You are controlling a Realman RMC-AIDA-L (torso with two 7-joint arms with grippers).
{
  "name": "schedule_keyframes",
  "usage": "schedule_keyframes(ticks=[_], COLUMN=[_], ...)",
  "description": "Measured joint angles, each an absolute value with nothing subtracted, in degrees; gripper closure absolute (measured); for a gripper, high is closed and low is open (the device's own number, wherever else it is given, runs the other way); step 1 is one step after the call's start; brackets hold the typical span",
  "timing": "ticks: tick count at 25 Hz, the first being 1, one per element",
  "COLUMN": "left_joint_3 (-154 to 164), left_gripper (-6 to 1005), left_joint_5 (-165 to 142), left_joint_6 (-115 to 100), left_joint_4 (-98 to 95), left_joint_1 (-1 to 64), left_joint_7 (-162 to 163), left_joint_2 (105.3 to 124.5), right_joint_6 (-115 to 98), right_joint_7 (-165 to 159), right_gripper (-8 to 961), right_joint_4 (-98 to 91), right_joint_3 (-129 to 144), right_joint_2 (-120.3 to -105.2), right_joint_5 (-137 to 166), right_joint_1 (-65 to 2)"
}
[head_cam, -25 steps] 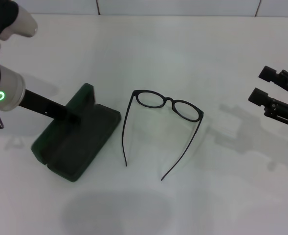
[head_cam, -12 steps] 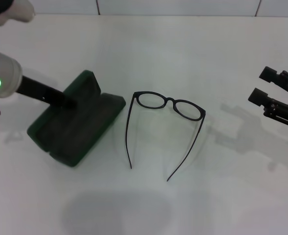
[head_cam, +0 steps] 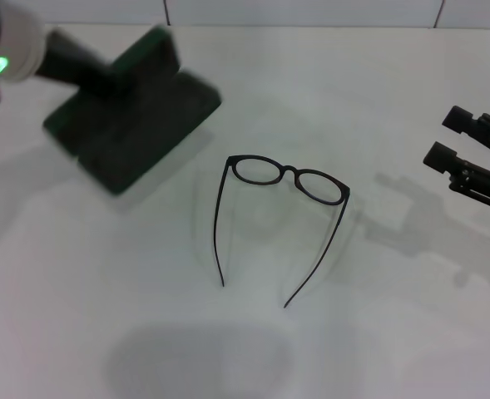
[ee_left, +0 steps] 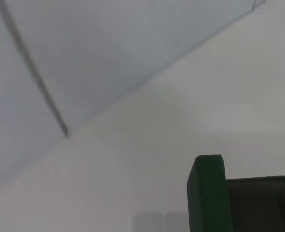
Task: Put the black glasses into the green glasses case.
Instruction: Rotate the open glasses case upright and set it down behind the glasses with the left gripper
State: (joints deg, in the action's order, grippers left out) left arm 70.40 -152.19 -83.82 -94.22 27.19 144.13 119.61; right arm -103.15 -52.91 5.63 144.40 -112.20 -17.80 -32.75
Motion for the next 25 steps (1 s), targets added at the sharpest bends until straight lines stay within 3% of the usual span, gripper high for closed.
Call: schedule_keyframes(ticks=[9,25], left_joint_3=[87.3,102.3], left_gripper=[802,803], left_joint_5=[-151.9,-153.7], left_joint_6=[-60.9,-45.4], left_joint_4=[-87.6,-69.1], left_joint_1=[30.3,36.7], left_joint_7=[123.8,116.3], left_joint_2=[119.79,119.99], right_joint_6=[-103.7,-103.3], right_joint_7=[-52.9,-51.6], right_gripper=[122,124], right_joint_4=[5.4,5.4], right_joint_3=[144.4,144.4], right_joint_2=[-112.97,-113.84], right_joint_5=[-17.8,-17.7], right_joint_1=[-31.8,-30.1])
